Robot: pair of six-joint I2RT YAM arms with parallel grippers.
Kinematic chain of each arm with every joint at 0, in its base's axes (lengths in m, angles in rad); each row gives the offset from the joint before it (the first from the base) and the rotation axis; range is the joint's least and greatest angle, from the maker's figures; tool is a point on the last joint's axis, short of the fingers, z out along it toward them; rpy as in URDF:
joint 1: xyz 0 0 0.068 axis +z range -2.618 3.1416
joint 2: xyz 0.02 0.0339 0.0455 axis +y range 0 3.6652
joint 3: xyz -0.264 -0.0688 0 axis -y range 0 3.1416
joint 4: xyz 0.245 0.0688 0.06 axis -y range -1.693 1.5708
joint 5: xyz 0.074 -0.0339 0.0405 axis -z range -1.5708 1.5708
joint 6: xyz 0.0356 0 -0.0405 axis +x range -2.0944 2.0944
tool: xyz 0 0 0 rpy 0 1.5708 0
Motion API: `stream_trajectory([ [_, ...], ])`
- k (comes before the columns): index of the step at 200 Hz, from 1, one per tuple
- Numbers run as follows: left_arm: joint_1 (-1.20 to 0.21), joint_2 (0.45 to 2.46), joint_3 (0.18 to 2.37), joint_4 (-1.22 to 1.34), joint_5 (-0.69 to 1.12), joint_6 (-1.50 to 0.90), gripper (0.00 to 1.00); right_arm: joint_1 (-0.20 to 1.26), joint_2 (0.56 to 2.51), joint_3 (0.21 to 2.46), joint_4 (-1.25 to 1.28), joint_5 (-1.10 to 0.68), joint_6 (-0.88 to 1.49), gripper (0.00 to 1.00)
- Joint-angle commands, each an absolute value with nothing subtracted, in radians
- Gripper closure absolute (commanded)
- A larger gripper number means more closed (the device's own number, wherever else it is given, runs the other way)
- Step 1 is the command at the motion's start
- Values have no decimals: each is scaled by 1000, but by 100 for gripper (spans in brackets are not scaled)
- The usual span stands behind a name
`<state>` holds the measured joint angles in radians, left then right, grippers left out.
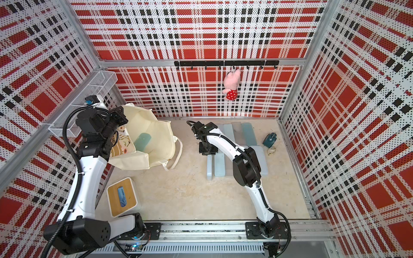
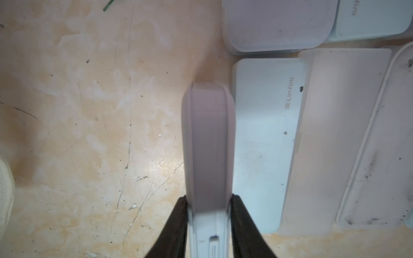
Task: Take out the pencil case from the canvas bag
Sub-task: Place the pencil case at the center of the board.
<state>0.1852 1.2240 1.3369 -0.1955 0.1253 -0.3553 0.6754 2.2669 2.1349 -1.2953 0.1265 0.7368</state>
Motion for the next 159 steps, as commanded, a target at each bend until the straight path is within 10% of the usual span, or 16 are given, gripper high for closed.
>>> stream_trajectory([
  [1,197,1184,1374,-99,131,-359,100,668,2293,2145,-1296,119,744,59],
  [49,198,1185,1371,-95,137,-361,100,667,2239,2096,-1221,70,749,32],
  [159,203,1171,1350,-100,140,-362,100,696,2105,1929,-991,-120,694,24],
])
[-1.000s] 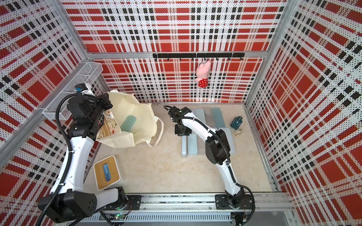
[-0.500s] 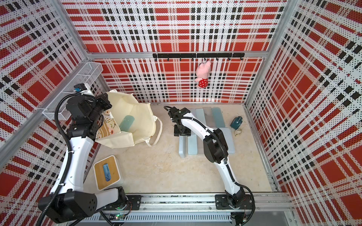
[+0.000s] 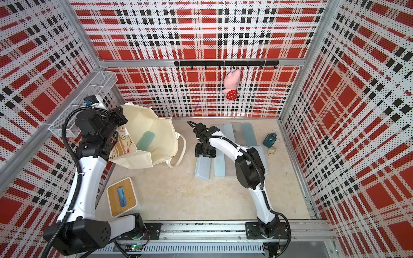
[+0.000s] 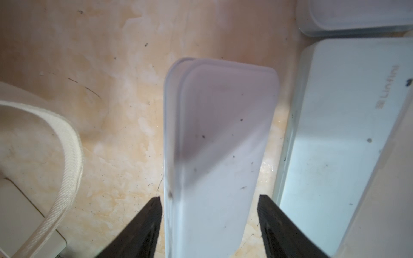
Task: Take out the pencil case from the canvas bag
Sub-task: Place the pencil case at the center of the board.
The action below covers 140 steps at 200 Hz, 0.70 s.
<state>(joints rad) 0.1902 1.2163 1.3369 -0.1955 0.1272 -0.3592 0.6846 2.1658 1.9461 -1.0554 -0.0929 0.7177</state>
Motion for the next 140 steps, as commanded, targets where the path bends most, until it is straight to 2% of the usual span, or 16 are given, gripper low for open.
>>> stream_trajectory([
  [1,203,1171,1349,-100,140,-362,100,697,2103,1928,-989,-119,693,24],
  [82,201,1170,1322,-81,217,-419,100,837,1986,1705,-906,159,763,16],
  [140,204,1230,1412,-66,232,-434,100,948,1875,1458,-725,185,800,10],
])
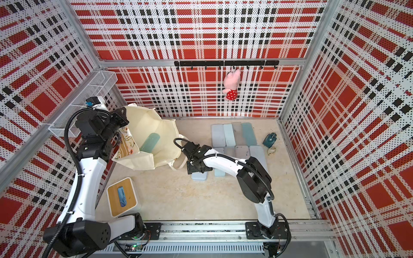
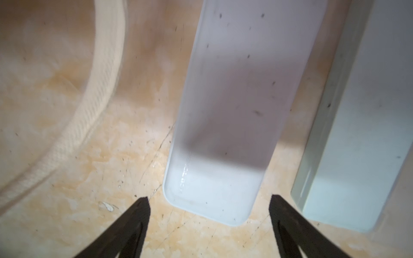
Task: Take out the pencil case from the canvas bag
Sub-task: Place the pencil case at the center of the board.
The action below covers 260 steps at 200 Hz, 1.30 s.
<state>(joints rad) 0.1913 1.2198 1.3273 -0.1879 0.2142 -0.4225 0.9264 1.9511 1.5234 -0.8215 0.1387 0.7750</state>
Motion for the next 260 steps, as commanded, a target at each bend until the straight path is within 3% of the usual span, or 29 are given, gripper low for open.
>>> stream_trajectory([
  [1,203,1231,1413,-67,232,-435,100,950,1873,1455,-723,186,800,10],
  [53,202,1257,1442,-71,218,-432,100,969,1847,1340,-639,176,724,8],
  [143,230,1244,1436,-95,210,-416,100,971,1922,1391,-642,212,688,0],
  [209,267,1223,1417,-109,207,-420,100,971,1977,1420,-679,219,670,0],
  [260,274,1192,1393,-126,171,-419,100,965,2001,1425,-676,228,637,7],
])
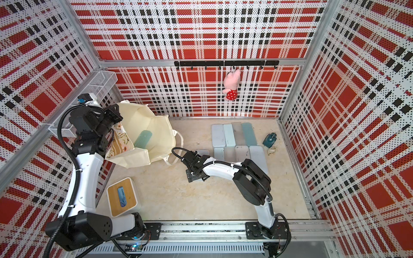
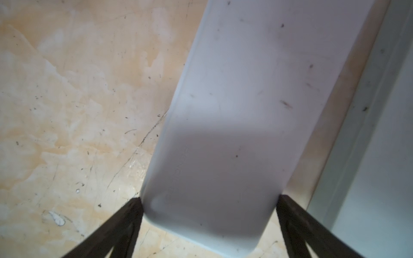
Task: Take out the pencil case from the canvas bag
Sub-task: Place the pencil case at the center of the board.
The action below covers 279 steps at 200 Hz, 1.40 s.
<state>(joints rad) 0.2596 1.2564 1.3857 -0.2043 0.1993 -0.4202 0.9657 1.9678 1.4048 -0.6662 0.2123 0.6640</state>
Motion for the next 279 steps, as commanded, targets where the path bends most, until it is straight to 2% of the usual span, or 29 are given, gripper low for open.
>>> stream_trajectory([
  [1,274,1191,1393,-127,170,-419,100,964,2002,1425,-676,229,635,7],
  [69,304,1152,1373,-161,47,-432,100,903,2056,1481,-661,229,525,11],
  [118,308,1154,1369,-164,49,-440,100,817,2139,1581,-655,224,436,13],
  [201,309,1159,1374,-167,94,-452,100,698,2356,1903,-729,223,275,14],
  [279,305,1159,1371,-164,123,-457,100,651,2483,2108,-781,213,157,14],
])
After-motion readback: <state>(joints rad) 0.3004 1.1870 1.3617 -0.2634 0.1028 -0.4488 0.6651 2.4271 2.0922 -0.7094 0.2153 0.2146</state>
